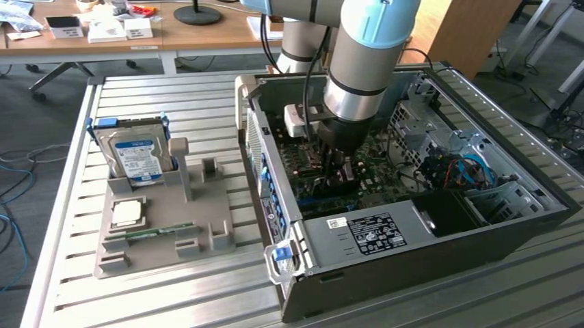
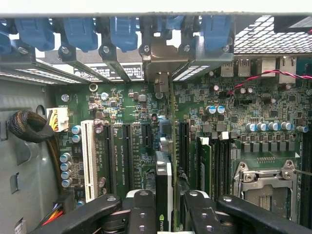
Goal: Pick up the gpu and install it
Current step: 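Insert the gpu into the slot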
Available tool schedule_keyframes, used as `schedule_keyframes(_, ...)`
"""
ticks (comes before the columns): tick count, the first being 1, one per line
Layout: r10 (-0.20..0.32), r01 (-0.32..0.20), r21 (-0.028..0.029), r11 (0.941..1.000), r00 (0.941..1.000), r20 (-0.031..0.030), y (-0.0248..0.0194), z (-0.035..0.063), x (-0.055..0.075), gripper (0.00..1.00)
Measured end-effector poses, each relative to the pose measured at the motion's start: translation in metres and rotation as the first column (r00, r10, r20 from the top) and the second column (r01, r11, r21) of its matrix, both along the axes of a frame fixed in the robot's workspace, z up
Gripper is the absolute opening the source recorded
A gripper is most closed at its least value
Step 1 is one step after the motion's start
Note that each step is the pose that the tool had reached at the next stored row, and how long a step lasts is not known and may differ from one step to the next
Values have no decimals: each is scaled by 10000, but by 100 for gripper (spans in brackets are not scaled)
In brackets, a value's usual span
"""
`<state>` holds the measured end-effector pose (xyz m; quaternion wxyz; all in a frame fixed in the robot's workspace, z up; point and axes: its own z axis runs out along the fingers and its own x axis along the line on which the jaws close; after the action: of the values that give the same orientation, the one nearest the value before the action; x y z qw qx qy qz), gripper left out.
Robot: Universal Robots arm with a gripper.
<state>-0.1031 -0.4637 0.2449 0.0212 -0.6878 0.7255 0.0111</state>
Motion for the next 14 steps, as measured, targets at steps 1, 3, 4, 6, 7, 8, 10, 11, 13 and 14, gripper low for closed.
schedule_keyframes(1, 0, 0, 0, 10000, 10000, 0, 0, 0, 0, 27)
schedule_keyframes(3, 0, 0, 0, 10000, 10000, 0, 0, 0, 0, 27)
schedule_keyframes(4, -4, 4, 17, 10000, 10000, -4, 2, -4, -2, 28)
schedule_keyframes(6, -6, 6, 11, 10000, 10000, 5, 2, -5, -2, 33)
schedule_keyframes(7, -3, 3, 3, 10000, 10000, 2, 1, -1, -1, 40)
schedule_keyframes(8, 0, 0, 0, 10000, 10000, 0, 0, 0, 0, 40)
schedule_keyframes(10, 0, 0, 0, 10000, 10000, 0, 0, 0, 0, 46)
schedule_keyframes(11, 0, 0, 0, 10000, 10000, 0, 0, 0, 0, 46)
schedule_keyframes(13, -1, 1, 1, 10000, 10000, 0, 0, 0, 0, 46)
schedule_keyframes(14, -1, 1, 0, 10000, 10000, 0, 0, 1, 0, 46)
